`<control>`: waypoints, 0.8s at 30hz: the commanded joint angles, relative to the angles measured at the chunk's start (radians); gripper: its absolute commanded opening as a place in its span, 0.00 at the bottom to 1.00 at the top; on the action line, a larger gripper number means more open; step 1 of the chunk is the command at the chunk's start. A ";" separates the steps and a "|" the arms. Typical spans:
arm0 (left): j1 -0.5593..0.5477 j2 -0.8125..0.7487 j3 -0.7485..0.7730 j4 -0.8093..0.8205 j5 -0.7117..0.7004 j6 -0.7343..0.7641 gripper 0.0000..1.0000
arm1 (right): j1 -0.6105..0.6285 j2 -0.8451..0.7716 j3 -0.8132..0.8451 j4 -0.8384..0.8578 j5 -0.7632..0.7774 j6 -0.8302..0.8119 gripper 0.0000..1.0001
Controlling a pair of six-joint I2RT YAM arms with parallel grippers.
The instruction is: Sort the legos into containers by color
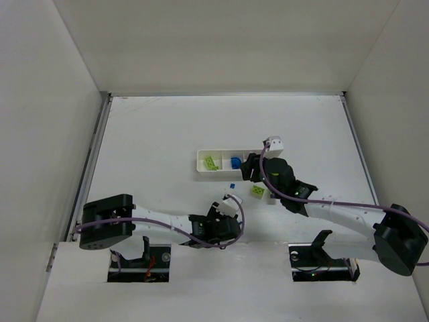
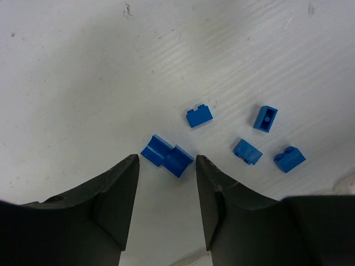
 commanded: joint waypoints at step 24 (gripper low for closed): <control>0.022 0.105 0.039 -0.044 -0.021 -0.010 0.27 | 0.000 0.013 -0.004 0.053 -0.007 0.018 0.62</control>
